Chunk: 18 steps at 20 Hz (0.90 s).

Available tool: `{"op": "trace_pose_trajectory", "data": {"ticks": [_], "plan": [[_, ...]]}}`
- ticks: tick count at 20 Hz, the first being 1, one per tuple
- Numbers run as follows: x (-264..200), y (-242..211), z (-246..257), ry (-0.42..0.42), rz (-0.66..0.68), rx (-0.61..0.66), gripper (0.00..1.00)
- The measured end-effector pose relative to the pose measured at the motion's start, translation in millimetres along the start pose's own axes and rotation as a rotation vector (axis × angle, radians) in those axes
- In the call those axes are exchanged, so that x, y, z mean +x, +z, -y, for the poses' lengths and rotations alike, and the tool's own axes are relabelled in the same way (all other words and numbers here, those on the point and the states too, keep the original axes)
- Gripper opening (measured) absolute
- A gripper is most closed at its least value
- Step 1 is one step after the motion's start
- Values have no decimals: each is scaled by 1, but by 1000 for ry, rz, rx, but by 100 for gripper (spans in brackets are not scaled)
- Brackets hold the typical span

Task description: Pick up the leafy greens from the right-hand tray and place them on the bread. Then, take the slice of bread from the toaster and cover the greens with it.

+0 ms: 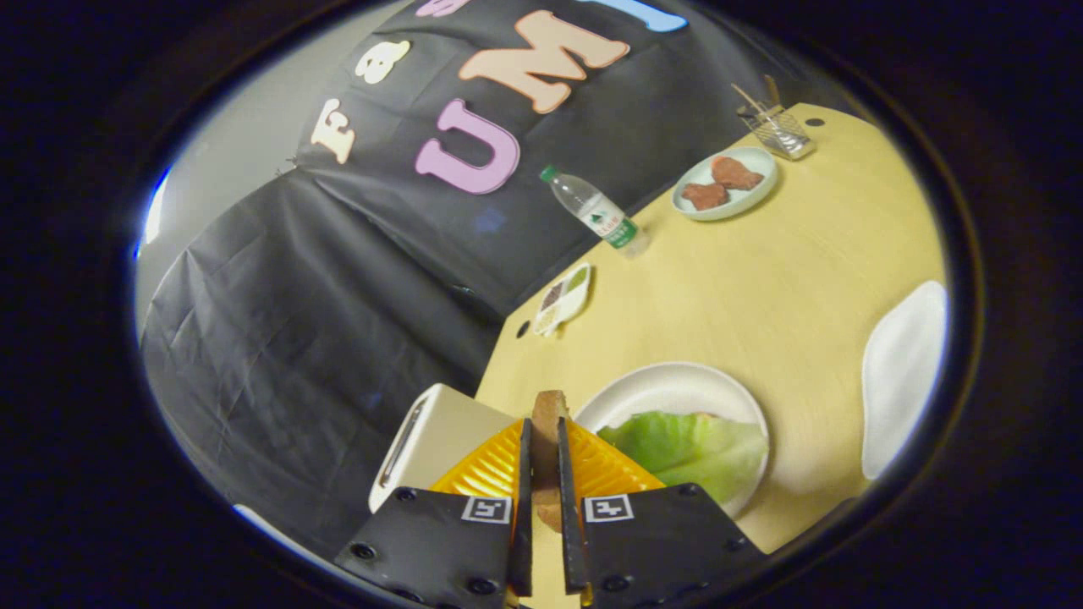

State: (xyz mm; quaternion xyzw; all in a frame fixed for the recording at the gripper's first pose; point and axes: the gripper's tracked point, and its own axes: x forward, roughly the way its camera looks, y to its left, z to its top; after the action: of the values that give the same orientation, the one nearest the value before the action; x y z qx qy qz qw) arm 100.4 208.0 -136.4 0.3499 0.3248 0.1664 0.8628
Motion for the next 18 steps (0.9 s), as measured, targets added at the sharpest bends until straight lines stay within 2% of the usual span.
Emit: {"op": "trace_pose_trajectory", "data": {"ticks": [8, 11, 14, 18], "plan": [[-11, 9, 49, -213, 77, -262, 17], [-18, 18, 67, -316, 114, -420, 40], [-28, 27, 62, -315, 171, -457, 62], [-49, 45, 55, -336, 284, -604, 92]]}}
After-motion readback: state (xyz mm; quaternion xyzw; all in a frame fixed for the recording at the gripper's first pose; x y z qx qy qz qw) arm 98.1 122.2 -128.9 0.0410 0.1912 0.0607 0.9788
